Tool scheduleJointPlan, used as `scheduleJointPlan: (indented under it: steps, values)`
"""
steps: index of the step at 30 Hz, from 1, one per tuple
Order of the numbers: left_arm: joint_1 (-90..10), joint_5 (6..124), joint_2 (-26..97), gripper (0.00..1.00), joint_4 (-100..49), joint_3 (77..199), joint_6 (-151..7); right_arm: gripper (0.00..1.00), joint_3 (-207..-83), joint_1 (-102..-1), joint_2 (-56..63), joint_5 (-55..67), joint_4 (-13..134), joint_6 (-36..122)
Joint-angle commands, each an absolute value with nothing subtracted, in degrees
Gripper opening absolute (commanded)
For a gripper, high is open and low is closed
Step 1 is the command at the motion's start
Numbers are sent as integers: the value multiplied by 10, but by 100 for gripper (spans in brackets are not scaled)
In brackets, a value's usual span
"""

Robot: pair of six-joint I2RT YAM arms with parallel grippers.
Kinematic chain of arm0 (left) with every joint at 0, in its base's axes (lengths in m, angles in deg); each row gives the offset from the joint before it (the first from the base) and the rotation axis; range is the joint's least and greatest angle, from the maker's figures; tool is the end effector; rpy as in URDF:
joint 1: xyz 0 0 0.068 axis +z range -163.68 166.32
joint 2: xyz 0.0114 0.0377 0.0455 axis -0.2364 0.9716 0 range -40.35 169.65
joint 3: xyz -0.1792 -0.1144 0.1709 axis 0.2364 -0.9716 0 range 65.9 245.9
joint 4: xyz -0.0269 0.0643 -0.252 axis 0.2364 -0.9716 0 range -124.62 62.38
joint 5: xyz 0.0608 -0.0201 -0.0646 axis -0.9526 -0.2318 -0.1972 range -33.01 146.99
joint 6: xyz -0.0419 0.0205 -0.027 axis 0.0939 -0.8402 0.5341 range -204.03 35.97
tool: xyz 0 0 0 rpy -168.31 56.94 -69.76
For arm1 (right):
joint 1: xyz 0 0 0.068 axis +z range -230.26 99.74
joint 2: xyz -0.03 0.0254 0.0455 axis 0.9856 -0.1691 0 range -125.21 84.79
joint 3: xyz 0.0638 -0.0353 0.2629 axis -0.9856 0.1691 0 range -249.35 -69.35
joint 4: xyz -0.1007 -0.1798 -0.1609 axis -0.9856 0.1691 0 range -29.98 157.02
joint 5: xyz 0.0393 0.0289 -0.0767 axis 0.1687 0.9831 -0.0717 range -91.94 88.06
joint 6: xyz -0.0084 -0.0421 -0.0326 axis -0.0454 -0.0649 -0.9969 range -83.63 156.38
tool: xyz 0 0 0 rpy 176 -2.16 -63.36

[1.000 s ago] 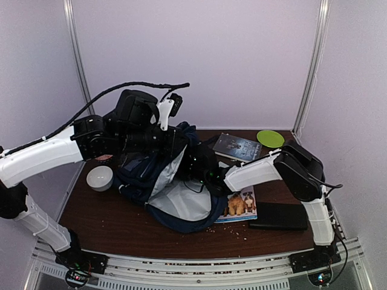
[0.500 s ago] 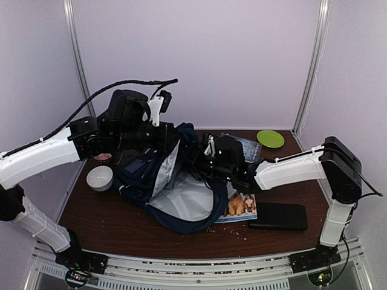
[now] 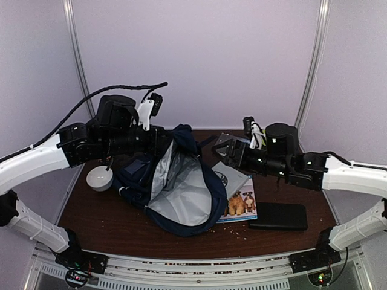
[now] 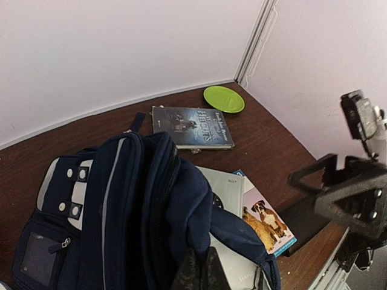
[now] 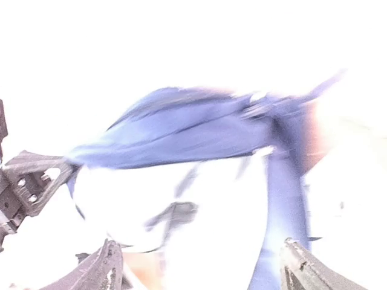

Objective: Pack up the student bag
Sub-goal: Place the stationery in the student bag.

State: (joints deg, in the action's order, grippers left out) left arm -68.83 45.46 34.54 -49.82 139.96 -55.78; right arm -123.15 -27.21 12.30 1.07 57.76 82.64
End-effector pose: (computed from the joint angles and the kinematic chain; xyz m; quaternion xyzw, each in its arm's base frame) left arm 0.1757 -0.2399 0.3822 0.1392 0.8199 -0.3026 0.4655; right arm 0.1770 0.2384 0.3127 -0.0630 0.7982 0.4700 0.3715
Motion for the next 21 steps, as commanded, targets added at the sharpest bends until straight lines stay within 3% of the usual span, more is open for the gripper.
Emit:
scheduleJointPlan:
  steps: [1,7,11,18,21]
  values:
    - [-678,439,317,0,-412,1361,-580,90,-1153,-333,218,-119,762,748]
    - [-667,400,273,0,-421,1285,-580,90,-1017,-421,354,-130,822,776]
    - [-662,377,236,0,-436,1261,-587,90,-949,-462,394,-115,787,787]
    - [-662,328,195,0,-477,1242,-585,88,-921,-532,285,-17,614,859]
    - [-662,326,179,0,-484,1231,-577,88,-957,-532,229,-8,609,849]
